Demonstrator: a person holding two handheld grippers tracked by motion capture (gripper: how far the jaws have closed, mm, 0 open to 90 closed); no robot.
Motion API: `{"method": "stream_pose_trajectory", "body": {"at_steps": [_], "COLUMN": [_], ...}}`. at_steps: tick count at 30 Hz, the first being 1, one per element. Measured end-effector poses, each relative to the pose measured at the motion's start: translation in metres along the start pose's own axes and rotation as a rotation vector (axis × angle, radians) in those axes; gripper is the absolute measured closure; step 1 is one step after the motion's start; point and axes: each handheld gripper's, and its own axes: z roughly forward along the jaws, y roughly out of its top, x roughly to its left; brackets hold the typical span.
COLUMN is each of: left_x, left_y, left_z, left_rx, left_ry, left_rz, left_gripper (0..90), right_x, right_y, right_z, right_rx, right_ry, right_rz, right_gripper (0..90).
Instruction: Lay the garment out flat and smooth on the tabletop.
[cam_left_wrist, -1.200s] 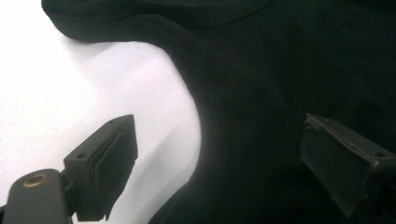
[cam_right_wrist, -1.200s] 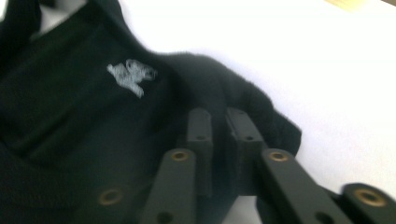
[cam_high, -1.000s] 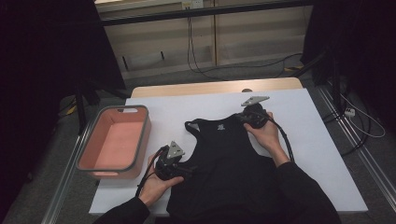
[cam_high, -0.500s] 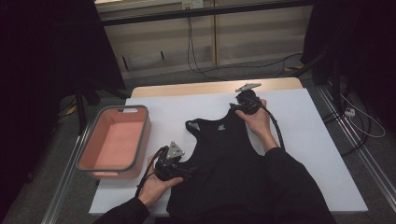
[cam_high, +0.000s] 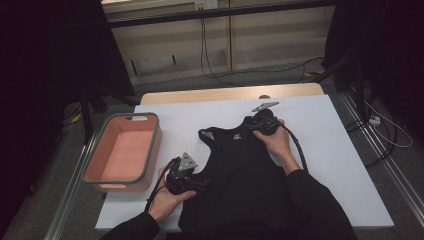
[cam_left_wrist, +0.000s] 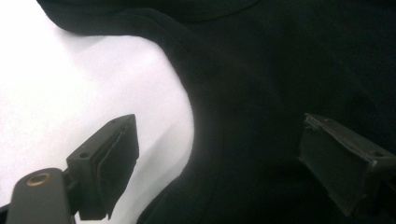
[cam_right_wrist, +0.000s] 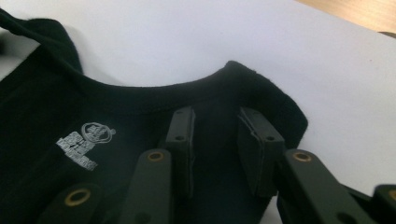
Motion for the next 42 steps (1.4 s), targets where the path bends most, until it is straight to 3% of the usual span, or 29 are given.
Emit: {"method": "stream_pose_trajectory", "body": {"at_steps": [2, 3, 7, 14, 19, 23, 28, 30, 35, 40, 42], "left_x": [-0.001, -0.001, -0.001, -0.002, -0.002, -0.002, -0.001, 0.000, 0.004, 0.000, -0.001], "left_y": [0.000, 0.000, -0.001, -0.002, -0.002, -0.002, -0.003, -0.004, -0.012, -0.011, -0.010], "left_z": [0.001, 0.001, -0.001, -0.001, -0.003, -0.003, -0.005, -0.007, -0.023, -0.018, -0.019], "left_rx": [-0.001, 0.002, 0.002, 0.005, 0.001, 0.003, 0.004, 0.010, -0.026, -0.006, -0.017], "left_ry": [0.002, 0.003, 0.002, 0.008, 0.005, 0.005, 0.003, -0.009, -0.001, -0.008, -0.010], "left_rz": [-0.001, 0.001, 0.002, 0.003, 0.007, 0.006, 0.006, 0.000, -0.026, -0.011, -0.001], "left_gripper": [12.6, 12.7, 12.7, 12.6, 12.6, 12.6, 12.6, 12.5, 11.7, 11.5, 11.6], "right_x": [0.004, 0.005, 0.004, -0.002, 0.002, 0.006, 0.013, 0.020, 0.053, 0.082, 0.091], "right_y": [0.001, 0.002, 0.008, 0.018, 0.023, 0.024, 0.021, 0.024, 0.036, 0.051, 0.057], "right_z": [0.001, 0.001, 0.000, -0.012, -0.008, 0.002, 0.009, 0.004, -0.007, 0.001, 0.007], "right_rx": [0.007, 0.009, 0.032, -0.011, -0.015, 0.008, 0.049, 0.025, -0.039, -0.055, -0.053], "right_ry": [-0.015, -0.016, -0.037, -0.009, 0.000, 0.009, -0.006, 0.010, 0.103, 0.162, 0.166], "right_rz": [-0.018, -0.024, -0.018, 0.011, 0.023, 0.012, -0.024, -0.037, -0.105, -0.146, -0.160], "right_gripper": [71.2, 77.5, 87.7, 86.8, 87.1, 86.1, 74.1, 68.7, 70.1, 72.4, 70.1]}}
